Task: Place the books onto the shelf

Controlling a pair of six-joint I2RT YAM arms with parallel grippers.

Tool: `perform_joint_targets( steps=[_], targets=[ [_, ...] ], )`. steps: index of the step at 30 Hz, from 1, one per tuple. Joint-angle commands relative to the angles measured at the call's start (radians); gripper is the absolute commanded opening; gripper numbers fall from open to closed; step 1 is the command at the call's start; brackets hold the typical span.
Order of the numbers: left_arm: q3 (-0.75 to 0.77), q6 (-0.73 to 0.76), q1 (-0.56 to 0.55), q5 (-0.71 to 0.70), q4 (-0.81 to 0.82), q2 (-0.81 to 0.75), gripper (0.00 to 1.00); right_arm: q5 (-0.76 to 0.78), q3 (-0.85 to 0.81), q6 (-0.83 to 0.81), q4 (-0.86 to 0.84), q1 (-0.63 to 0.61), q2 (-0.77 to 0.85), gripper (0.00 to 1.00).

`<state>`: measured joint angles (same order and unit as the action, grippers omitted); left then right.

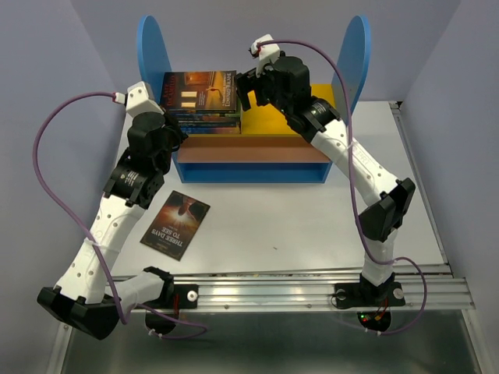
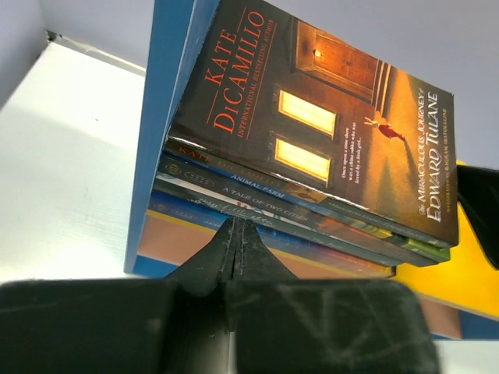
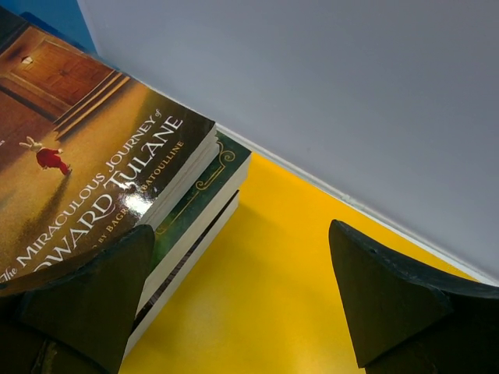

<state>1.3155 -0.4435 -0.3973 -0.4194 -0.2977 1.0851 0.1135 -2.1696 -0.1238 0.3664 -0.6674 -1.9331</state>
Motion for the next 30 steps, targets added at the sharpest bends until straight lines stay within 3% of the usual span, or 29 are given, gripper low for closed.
perform_joint_targets(
  steps=[1, 3, 4, 7, 11, 13, 18, 19, 20, 24, 30],
  targets=[
    [0.036, -0.009, 0.005, -0.025, 0.0, -0.008, 0.21, 0.116, -0.033, 0.033, -0.072, -0.023, 0.031, 1.0],
    [0.037, -0.012, 0.005, -0.021, -0.011, -0.017, 0.34, 0.193, -0.032, 0.056, -0.072, -0.023, 0.039, 1.0],
    [0.034, -0.021, 0.005, -0.019, -0.027, -0.034, 0.57, 0.287, -0.027, 0.076, -0.072, -0.023, 0.043, 1.0],
    [0.01, -0.035, 0.005, -0.018, -0.041, -0.077, 0.98, 0.411, 0.002, 0.09, -0.073, -0.023, 0.074, 1.0],
    [-0.047, -0.081, 0.005, -0.074, -0.11, -0.183, 0.99, 0.541, 0.12, 0.163, -0.073, -0.023, 0.179, 1.0],
    [-0.064, -0.134, 0.005, -0.11, -0.159, -0.211, 0.99, 0.525, 0.186, 0.18, -0.072, -0.023, 0.235, 1.0],
    [-0.191, -0.28, 0.008, -0.157, -0.316, -0.271, 0.99, 0.349, 0.523, 0.317, -0.066, -0.023, 0.493, 1.0],
    [-0.214, -0.312, 0.009, -0.169, -0.337, -0.278, 0.99, 0.315, 0.524, 0.335, -0.066, -0.032, 0.529, 1.0],
    [-0.266, -0.396, 0.009, -0.18, -0.38, -0.283, 0.99, 0.277, 0.625, 0.389, -0.067, -0.032, 0.564, 1.0],
    [-0.407, -0.535, 0.025, -0.196, -0.405, -0.323, 0.99, 0.174, 0.859, 0.478, -0.073, -0.063, 0.695, 1.0],
    [-0.565, -0.532, 0.17, -0.139, -0.334, -0.3, 0.99, -0.038, 1.198, 0.604, -0.202, -0.158, 0.741, 1.0]
  ],
)
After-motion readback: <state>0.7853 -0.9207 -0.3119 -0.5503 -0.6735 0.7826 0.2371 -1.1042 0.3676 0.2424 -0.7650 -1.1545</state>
